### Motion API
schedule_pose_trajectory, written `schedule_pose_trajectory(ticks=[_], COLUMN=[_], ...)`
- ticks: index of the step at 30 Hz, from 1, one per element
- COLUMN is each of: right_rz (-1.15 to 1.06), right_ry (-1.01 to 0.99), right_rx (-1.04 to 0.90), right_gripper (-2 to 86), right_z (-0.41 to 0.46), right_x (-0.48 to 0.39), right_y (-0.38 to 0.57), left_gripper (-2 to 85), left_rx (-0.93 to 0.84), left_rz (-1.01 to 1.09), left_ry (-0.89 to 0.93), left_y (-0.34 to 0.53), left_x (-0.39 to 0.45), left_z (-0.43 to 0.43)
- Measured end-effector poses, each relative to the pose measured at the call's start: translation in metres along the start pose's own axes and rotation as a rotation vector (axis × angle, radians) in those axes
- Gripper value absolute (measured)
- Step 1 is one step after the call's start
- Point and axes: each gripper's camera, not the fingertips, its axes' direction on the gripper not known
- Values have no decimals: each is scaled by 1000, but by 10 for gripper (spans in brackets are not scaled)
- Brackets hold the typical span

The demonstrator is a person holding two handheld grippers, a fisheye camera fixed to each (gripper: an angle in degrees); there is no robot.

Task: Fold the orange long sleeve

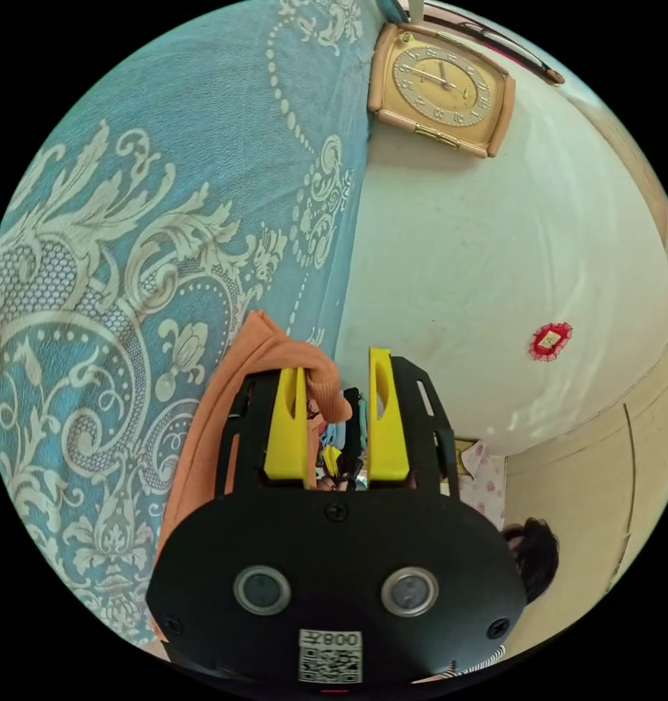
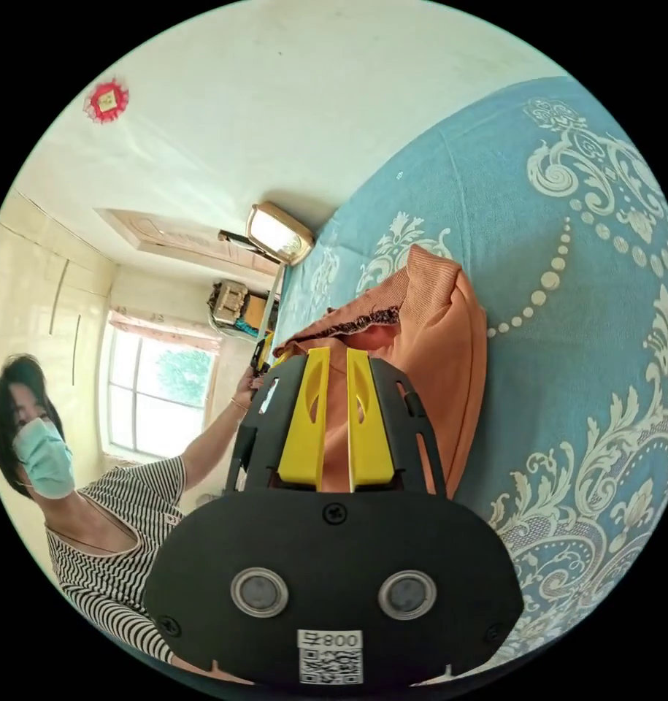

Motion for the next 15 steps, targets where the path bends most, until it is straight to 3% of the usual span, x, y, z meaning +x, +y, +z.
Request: schedule_pose_trajectory(ticks=[5, 10, 15], right_rz=[40, 177, 196], right_ry=[254, 190, 190], right_rx=[-36, 50, 70], right_gripper=[8, 2, 1], right_z=[35, 38, 51], right_x=[3, 32, 31], right_y=[-54, -75, -83], left_gripper=[140, 153, 122], left_rx=[18, -40, -109], left_rz=[-25, 13, 131], left_ry=[33, 141, 119], left_y=[-15, -24, -27], left_x=[6, 18, 46], left_z=[3, 1, 0])
